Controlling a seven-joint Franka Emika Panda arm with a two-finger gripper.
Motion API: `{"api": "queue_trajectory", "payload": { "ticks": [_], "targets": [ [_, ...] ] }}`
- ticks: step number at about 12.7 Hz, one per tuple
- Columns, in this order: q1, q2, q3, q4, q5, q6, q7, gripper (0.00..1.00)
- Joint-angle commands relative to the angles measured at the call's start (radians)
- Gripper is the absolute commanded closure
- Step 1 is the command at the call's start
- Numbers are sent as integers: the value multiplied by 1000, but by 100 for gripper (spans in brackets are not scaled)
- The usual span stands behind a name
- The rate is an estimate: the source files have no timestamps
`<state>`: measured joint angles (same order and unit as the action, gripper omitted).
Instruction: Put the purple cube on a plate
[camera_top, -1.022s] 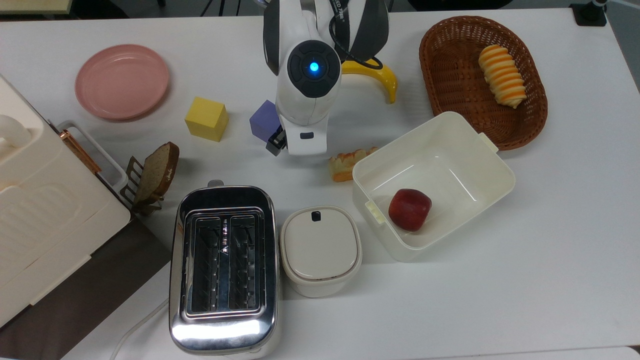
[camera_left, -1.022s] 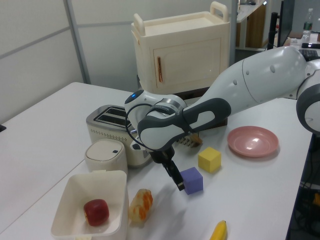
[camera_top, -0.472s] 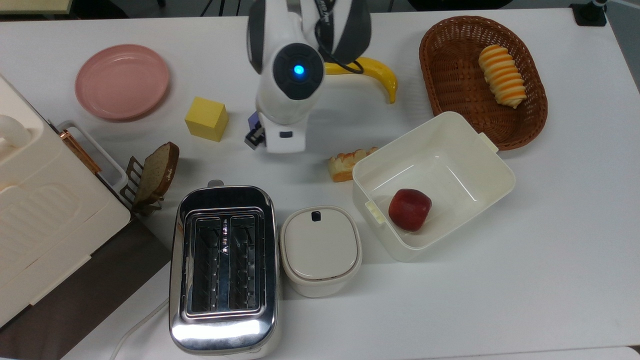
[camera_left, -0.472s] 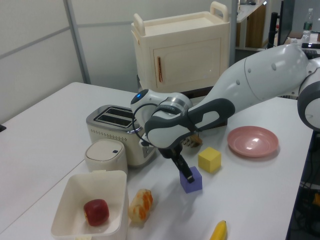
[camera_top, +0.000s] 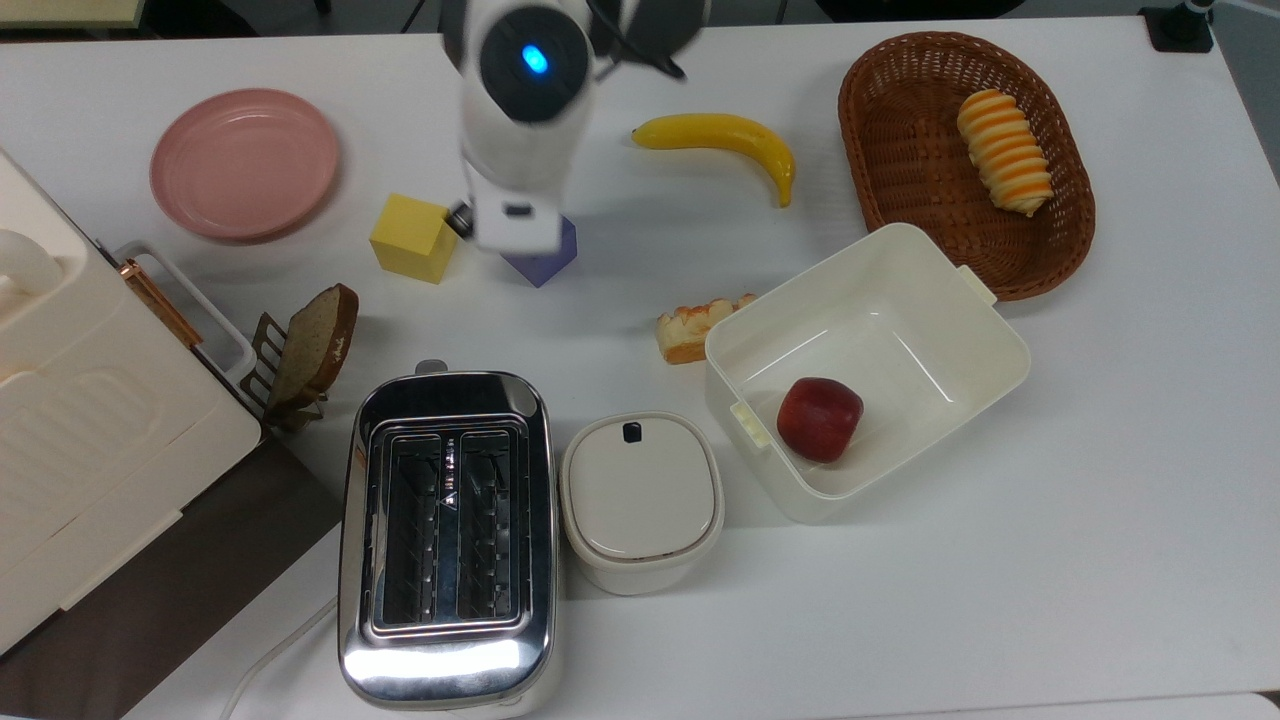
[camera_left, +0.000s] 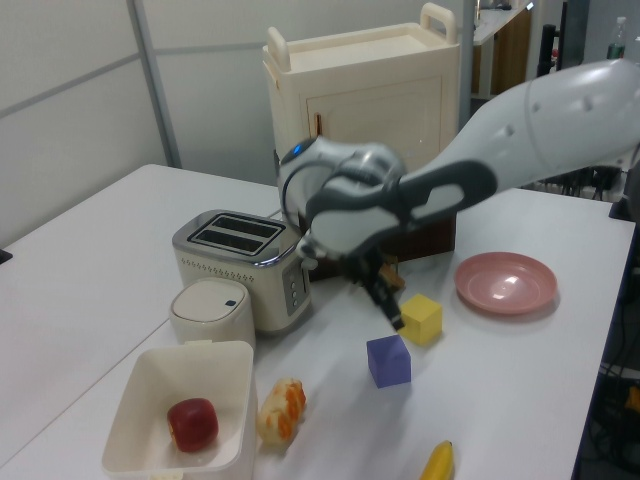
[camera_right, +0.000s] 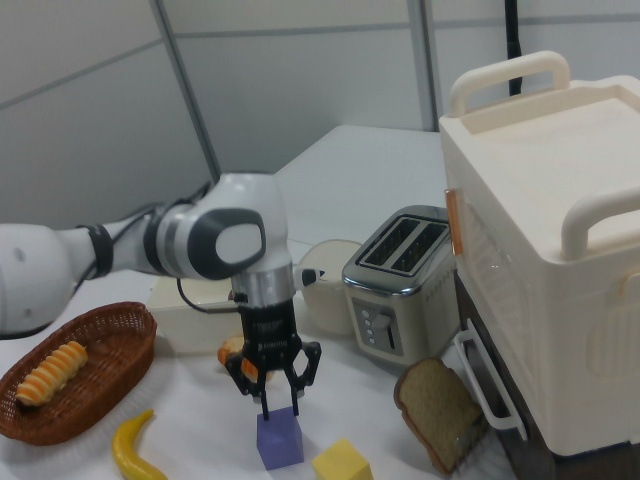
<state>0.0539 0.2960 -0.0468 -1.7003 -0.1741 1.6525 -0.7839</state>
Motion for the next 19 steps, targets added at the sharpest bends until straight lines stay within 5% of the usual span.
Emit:
{"api": "queue_trajectory", "payload": {
  "ticks": [1, 2, 3, 6, 10, 19],
  "targets": [
    [-103, -126, -5, 0, 36, -100, -99, 62],
    [-133, -129, -5, 13, 42, -112, -118, 45],
    [-135, -126, -7, 13, 42, -105, -106, 0],
    [-134, -89, 5, 11, 53, -94, -121, 0],
    [-22, -19, 7, 1, 50, -76, -66, 0],
    [70, 80, 7, -85, -8, 116, 104, 0]
  ]
}}
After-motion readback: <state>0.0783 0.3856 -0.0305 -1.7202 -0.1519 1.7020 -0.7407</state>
